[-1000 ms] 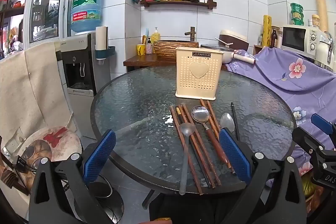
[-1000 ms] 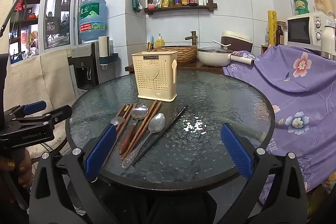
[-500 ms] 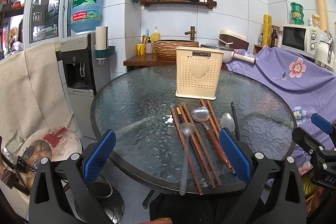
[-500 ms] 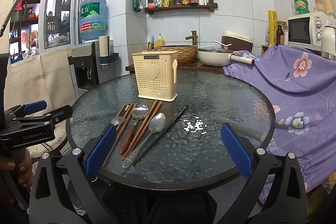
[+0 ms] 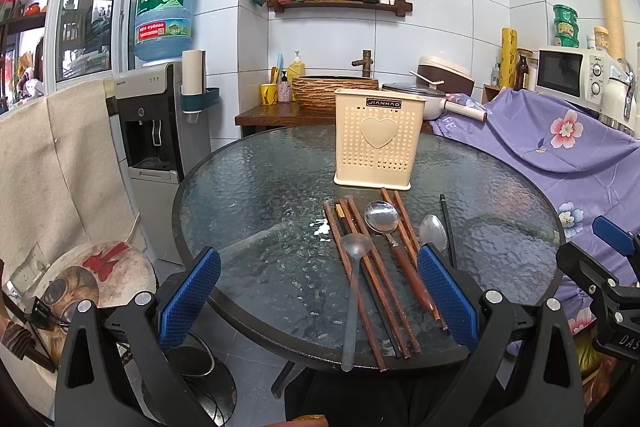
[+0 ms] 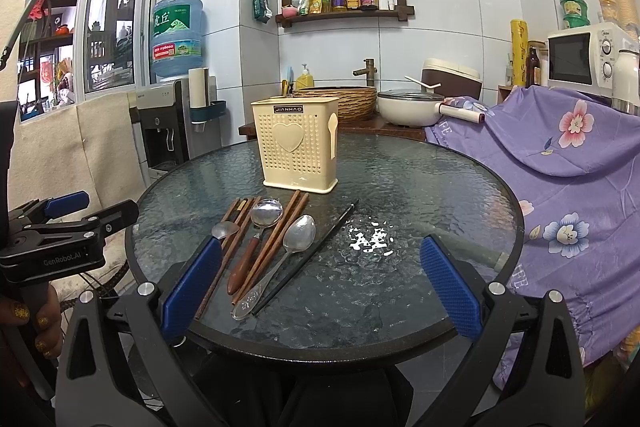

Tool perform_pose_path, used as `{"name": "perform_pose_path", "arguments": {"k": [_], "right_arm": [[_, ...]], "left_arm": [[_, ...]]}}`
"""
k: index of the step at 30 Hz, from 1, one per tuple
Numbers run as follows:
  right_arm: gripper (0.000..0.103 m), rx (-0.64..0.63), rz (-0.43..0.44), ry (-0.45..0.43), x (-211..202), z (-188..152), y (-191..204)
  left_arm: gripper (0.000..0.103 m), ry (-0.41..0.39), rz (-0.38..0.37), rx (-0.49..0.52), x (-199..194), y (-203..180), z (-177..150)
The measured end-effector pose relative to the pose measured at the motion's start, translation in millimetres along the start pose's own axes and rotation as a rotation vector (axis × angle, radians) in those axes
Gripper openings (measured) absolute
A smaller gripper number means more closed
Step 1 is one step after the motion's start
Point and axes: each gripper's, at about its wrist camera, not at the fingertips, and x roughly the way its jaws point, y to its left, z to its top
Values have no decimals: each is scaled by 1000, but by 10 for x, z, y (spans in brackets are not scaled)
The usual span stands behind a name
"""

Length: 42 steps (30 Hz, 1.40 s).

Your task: Organize utensils

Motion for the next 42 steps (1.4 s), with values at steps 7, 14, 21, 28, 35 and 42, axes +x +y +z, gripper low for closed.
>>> {"name": "perform_pose_path", "arguments": {"k": [7, 14, 21, 28, 35, 42], "right_arm": [[98, 2, 5, 3, 21, -27, 27], [98, 3, 4, 7, 54, -57, -31], [98, 2, 6, 8, 54, -59, -22], [98, 2, 6, 8, 52, -51, -25], [98, 2, 6, 9, 50, -53, -24], [98, 2, 6, 9, 46, -55, -24]], "left_arm": [[97, 2, 4, 2, 15, -1, -6], [97, 3, 2, -4, 21, 21, -15], [97, 4, 2, -5, 21, 22, -12], [97, 3, 1, -2, 21, 16, -18], [97, 3, 2, -3, 19, 11, -18], [97, 3, 1, -3, 18, 12, -16]]}}
